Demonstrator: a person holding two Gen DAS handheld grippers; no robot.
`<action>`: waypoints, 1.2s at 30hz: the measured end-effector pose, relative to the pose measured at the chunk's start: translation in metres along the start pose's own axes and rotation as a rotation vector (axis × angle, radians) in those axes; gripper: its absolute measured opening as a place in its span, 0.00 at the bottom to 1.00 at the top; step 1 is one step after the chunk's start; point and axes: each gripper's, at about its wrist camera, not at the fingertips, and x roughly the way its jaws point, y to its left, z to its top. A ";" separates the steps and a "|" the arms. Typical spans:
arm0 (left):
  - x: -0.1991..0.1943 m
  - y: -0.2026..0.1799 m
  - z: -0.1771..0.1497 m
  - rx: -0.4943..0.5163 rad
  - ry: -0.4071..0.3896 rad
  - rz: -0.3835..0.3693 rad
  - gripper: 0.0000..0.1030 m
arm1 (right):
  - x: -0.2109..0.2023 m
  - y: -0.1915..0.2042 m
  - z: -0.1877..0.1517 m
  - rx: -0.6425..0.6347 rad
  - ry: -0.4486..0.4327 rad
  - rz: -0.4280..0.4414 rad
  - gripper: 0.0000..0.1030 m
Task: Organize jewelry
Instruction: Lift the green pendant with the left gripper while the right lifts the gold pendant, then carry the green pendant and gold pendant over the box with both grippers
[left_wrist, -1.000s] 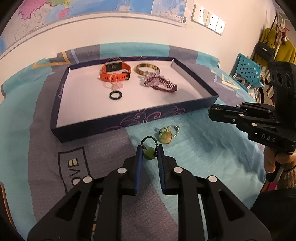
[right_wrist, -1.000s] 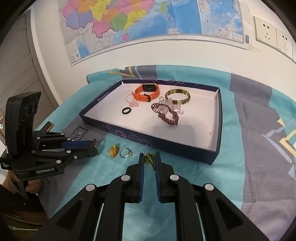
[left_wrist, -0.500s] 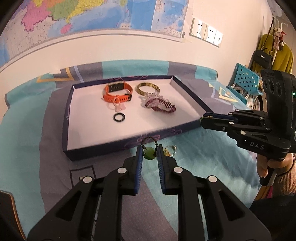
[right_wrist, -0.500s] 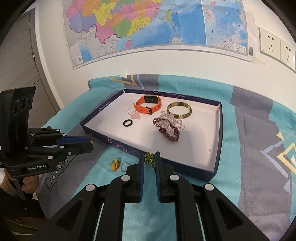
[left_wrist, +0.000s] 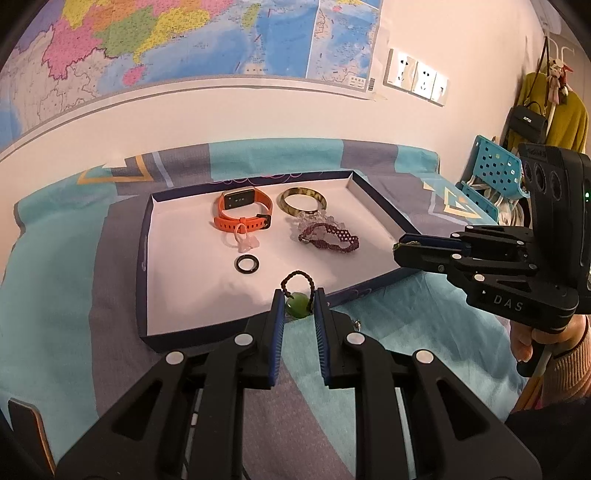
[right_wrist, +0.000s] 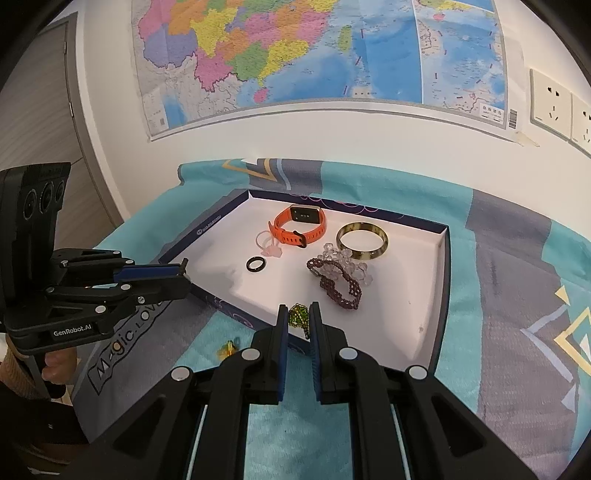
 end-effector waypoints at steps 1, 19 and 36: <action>0.000 0.000 0.000 -0.001 0.000 0.000 0.16 | 0.000 0.000 0.000 0.000 0.000 0.001 0.09; 0.008 0.008 0.012 -0.006 -0.007 0.025 0.16 | 0.013 -0.005 0.012 -0.002 0.009 0.010 0.09; 0.022 0.016 0.018 -0.014 0.007 0.044 0.16 | 0.027 -0.011 0.019 0.005 0.025 0.018 0.09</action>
